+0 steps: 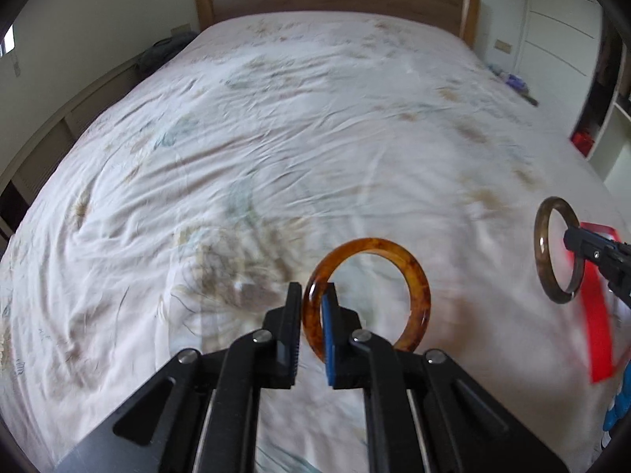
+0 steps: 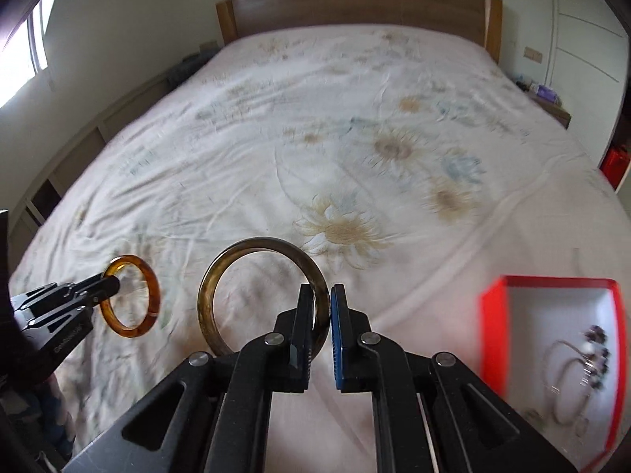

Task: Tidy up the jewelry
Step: 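Lift both bangles and carry them over the red box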

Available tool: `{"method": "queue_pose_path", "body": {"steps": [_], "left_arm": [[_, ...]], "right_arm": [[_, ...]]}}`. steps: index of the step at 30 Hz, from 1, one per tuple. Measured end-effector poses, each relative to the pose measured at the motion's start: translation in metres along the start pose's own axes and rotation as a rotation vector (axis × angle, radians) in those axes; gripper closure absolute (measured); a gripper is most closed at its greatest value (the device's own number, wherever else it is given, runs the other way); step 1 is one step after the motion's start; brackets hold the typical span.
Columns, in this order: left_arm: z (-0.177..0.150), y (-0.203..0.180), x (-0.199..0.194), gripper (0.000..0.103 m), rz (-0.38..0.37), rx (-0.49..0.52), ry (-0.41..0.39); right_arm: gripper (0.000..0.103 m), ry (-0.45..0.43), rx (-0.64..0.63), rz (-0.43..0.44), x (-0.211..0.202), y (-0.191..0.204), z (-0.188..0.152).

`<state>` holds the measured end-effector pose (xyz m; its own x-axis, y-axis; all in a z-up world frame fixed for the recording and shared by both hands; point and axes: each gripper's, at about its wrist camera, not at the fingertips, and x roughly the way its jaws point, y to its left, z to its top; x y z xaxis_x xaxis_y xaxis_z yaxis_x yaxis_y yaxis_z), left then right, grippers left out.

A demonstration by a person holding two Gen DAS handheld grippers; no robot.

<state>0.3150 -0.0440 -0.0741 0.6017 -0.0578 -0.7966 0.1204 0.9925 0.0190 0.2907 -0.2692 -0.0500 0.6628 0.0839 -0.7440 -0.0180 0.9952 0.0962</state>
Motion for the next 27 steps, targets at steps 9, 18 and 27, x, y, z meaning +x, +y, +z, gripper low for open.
{"method": "queue_pose_path", "body": {"steps": [9, 18, 27], "left_arm": [[0.004, -0.121, -0.048, 0.094, -0.178, 0.092, -0.03], [0.008, -0.266, -0.024, 0.094, -0.27, 0.231, 0.016], [-0.001, -0.342, 0.026, 0.094, -0.261, 0.322, 0.094]], "right_arm": [[0.094, -0.016, 0.095, -0.145, -0.06, -0.112, -0.019], [0.094, 0.045, 0.127, -0.257, -0.049, -0.209, -0.031], [0.094, 0.111, 0.124, -0.31, -0.014, -0.251, -0.042]]}}
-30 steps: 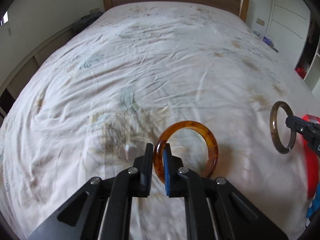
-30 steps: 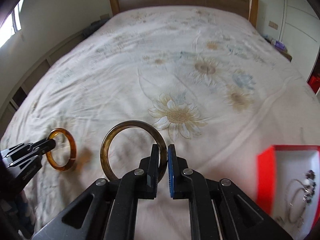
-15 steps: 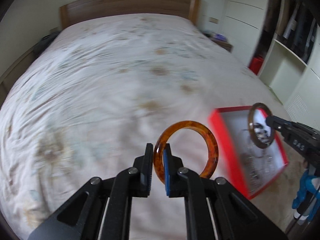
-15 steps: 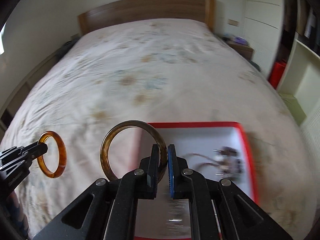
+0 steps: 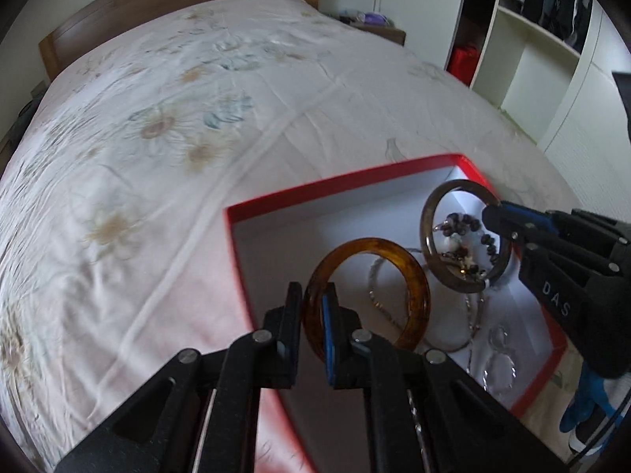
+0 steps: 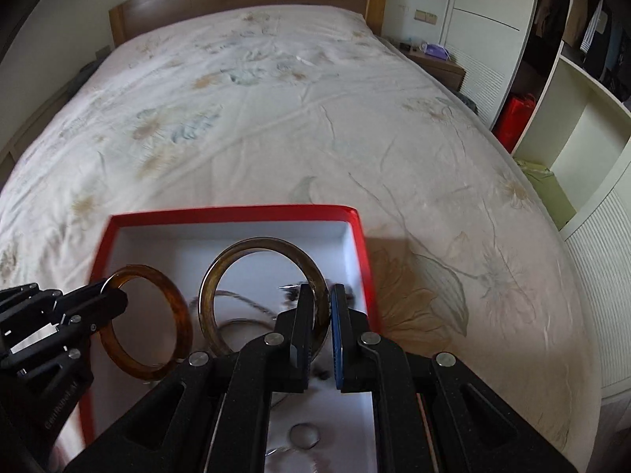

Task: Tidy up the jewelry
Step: 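Lift both bangles and carry them over the red box, then lower the bangles into the box and open both tools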

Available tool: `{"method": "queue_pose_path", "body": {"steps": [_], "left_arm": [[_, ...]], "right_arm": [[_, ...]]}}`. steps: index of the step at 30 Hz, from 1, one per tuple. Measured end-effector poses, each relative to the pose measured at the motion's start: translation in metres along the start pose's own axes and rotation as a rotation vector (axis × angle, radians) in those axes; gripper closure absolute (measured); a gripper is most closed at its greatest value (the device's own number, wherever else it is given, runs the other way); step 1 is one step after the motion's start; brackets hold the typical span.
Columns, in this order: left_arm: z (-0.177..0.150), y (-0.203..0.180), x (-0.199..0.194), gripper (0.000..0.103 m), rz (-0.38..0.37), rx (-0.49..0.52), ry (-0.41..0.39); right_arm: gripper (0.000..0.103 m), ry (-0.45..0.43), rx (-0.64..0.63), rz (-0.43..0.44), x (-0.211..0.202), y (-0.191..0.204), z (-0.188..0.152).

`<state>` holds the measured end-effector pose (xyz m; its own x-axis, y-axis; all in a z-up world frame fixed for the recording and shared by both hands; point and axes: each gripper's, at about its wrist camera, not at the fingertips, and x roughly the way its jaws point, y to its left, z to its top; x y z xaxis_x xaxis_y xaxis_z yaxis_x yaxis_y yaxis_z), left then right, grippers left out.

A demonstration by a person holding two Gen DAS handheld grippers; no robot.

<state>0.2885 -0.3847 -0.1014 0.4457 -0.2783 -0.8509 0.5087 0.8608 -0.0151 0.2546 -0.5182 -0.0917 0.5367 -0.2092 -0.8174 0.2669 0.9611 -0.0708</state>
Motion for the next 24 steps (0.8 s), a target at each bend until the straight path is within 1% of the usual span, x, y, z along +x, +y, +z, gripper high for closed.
{"method": "queue_pose_path", "body": {"steps": [5, 7, 11, 14, 15, 16, 17, 19, 20, 21, 22, 24], "left_arm": [[0.01, -0.005, 0.019, 0.094, 0.014, -0.009, 0.023], [0.012, -0.005, 0.026, 0.094, 0.009, -0.011, 0.041], [0.012, -0.006, 0.029, 0.093, -0.012, 0.0, 0.051], [0.013, -0.003, 0.027, 0.092, -0.046, -0.011, 0.052], [0.012, -0.001, 0.025, 0.09, -0.054, -0.023, 0.052], [0.012, 0.0, 0.022, 0.088, -0.063, -0.03, 0.051], [0.011, 0.002, 0.018, 0.086, -0.078, -0.039, 0.045], [0.009, 0.003, 0.007, 0.085, -0.088, -0.042, 0.029], [0.007, 0.005, -0.003, 0.084, -0.107, -0.045, 0.014], [0.006, 0.006, -0.009, 0.082, -0.115, -0.049, 0.006], [0.002, 0.008, -0.021, 0.079, -0.119, -0.058, -0.008], [-0.009, 0.013, -0.046, 0.065, -0.099, -0.068, -0.046]], "right_arm": [[0.094, 0.02, -0.025, -0.024, 0.018, -0.001, 0.007], [0.094, 0.026, -0.03, -0.032, 0.023, -0.002, 0.01], [0.094, 0.035, -0.058, -0.047, 0.028, 0.002, 0.011], [0.089, 0.039, -0.061, -0.053, 0.027, 0.005, 0.008], [0.087, 0.038, -0.059, -0.056, 0.025, 0.005, 0.008], [0.083, 0.033, -0.057, -0.066, 0.022, 0.005, 0.007], [0.081, 0.023, -0.047, -0.058, 0.016, 0.004, 0.006], [0.073, 0.009, -0.038, -0.052, 0.005, 0.002, 0.005], [0.07, -0.007, -0.034, -0.056, -0.004, 0.001, 0.003], [0.062, -0.023, -0.025, -0.062, -0.014, 0.001, 0.001], [0.061, -0.032, -0.017, -0.057, -0.02, 0.001, 0.001], [0.06, -0.058, 0.011, -0.03, -0.042, 0.0, -0.006]]}}
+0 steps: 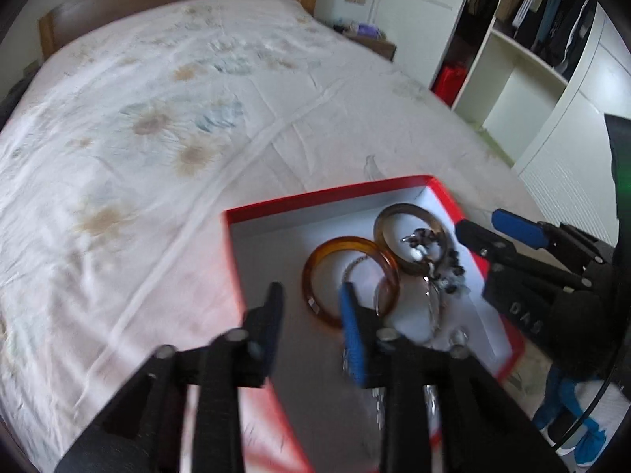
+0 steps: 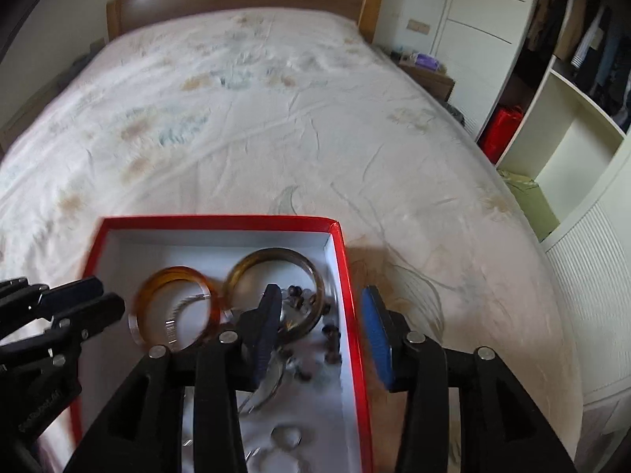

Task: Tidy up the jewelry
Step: 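Lower the bangles into the box and open both tools, then withdraw both open tools away from the box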

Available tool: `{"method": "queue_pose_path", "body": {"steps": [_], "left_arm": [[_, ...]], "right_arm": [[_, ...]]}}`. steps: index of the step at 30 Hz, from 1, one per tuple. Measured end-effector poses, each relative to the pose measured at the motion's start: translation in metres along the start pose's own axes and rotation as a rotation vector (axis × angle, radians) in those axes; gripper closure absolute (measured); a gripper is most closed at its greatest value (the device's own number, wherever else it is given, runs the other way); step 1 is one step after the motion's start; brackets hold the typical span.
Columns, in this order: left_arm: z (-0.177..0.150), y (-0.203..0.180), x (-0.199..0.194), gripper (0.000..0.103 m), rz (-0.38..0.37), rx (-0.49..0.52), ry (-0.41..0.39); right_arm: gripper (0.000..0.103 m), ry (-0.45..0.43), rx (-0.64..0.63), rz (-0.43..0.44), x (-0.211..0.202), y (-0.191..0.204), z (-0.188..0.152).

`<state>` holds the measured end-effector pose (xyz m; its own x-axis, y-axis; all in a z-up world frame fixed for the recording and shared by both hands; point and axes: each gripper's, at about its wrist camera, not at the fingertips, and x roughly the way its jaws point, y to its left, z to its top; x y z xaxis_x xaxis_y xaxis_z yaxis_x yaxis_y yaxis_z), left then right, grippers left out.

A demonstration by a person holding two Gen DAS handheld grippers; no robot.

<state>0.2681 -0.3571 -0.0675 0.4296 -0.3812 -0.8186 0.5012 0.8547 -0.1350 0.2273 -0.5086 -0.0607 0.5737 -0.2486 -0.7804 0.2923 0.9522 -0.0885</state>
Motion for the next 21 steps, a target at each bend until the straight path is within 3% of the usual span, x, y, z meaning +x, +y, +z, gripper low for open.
{"method": "queue_pose_path", "body": {"steps": [8, 15, 21], "left_arm": [[-0.064, 0.026, -0.096, 0.051, 0.115, -0.065, -0.091], [-0.118, 0.039, -0.156, 0.05, 0.198, -0.09, -0.135], [-0.154, 0.037, -0.182, 0.05, 0.234, -0.095, -0.156]], "right_arm": [[0.049, -0.071, -0.013, 0.131, -0.088, 0.033, -0.055], [0.043, -0.102, -0.049, 0.164, -0.139, 0.055, -0.109], [0.036, -0.093, -0.068, 0.164, -0.161, 0.063, -0.145]]}}
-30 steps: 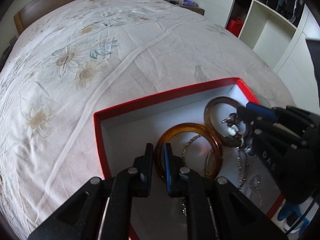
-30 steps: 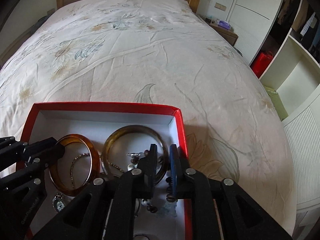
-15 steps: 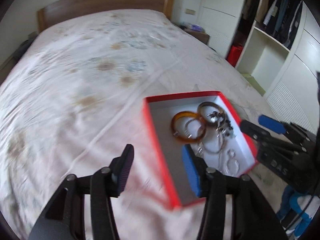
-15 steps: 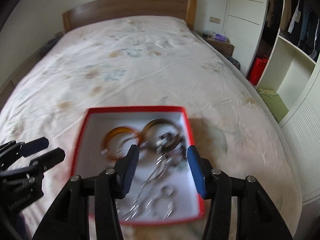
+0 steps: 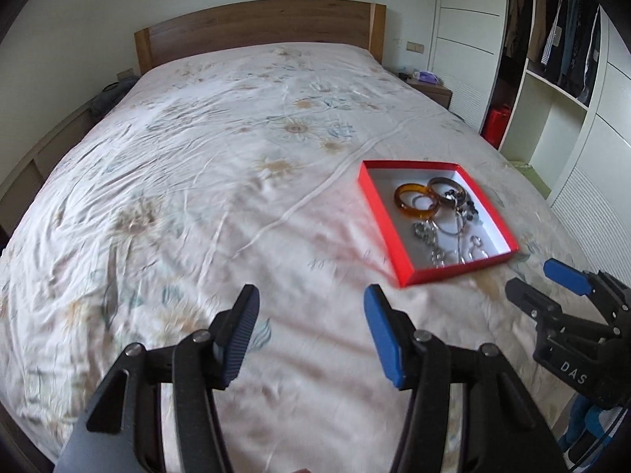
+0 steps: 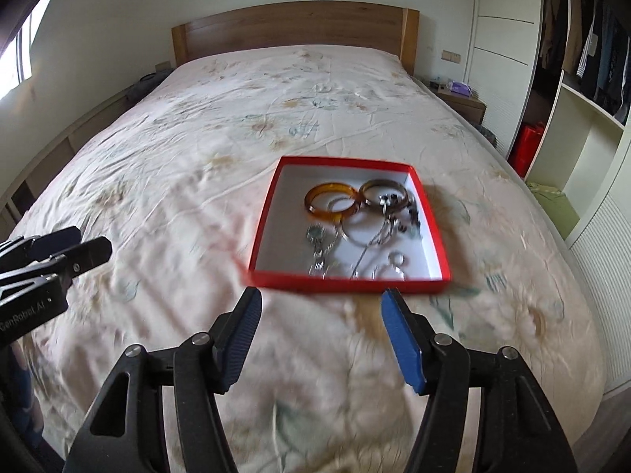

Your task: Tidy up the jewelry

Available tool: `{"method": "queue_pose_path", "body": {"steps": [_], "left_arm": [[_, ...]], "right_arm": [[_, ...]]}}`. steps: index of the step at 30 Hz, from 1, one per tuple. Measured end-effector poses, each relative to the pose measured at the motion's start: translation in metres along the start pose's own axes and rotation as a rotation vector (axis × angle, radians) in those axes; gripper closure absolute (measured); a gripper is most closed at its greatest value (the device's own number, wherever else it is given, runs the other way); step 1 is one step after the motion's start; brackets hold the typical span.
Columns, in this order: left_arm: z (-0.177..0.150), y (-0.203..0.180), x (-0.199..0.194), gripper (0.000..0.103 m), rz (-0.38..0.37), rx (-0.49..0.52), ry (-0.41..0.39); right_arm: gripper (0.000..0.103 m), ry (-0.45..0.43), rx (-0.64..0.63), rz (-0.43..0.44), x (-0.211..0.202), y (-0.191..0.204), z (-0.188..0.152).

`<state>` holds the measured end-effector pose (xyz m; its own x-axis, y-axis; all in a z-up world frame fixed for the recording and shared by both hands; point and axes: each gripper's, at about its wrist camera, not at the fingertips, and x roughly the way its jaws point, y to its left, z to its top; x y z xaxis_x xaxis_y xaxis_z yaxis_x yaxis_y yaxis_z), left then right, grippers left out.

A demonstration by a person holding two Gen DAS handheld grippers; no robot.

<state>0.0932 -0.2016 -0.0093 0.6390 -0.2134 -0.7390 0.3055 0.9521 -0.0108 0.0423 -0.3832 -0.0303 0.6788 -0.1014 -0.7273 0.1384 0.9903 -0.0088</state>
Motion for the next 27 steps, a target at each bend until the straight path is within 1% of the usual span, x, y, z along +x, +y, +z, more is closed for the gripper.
{"method": "queue_pose_path", "body": {"steps": [1, 3, 4, 8, 10, 18, 27], "left_arm": [[-0.005, 0.001, -0.003, 0.05, 0.002, 0.0, -0.002], [-0.012, 0.003, -0.007, 0.05, 0.009, -0.007, 0.003], [-0.015, 0.003, -0.008, 0.05, 0.016, -0.009, 0.005], [-0.024, 0.006, -0.007, 0.05, 0.035, -0.01, 0.022], [-0.027, 0.006, -0.005, 0.05, 0.057, -0.007, 0.032], [-0.036, 0.012, 0.004, 0.05, 0.108, -0.003, 0.052], [-0.04, 0.016, 0.012, 0.05, 0.135, -0.009, 0.076]], "right_arm": [[0.033, 0.008, -0.009, 0.003, -0.001, 0.002, -0.003], [0.031, 0.012, -0.021, 0.003, -0.003, 0.004, -0.007], [0.028, 0.017, -0.027, 0.001, -0.004, 0.004, -0.009], [0.021, 0.025, -0.028, 0.0, -0.004, 0.003, -0.013], [0.016, 0.029, -0.028, -0.006, -0.004, 0.003, -0.015], [0.011, 0.025, -0.025, -0.017, -0.004, -0.003, -0.023], [0.01, 0.021, -0.012, -0.027, 0.0, -0.016, -0.02]]}}
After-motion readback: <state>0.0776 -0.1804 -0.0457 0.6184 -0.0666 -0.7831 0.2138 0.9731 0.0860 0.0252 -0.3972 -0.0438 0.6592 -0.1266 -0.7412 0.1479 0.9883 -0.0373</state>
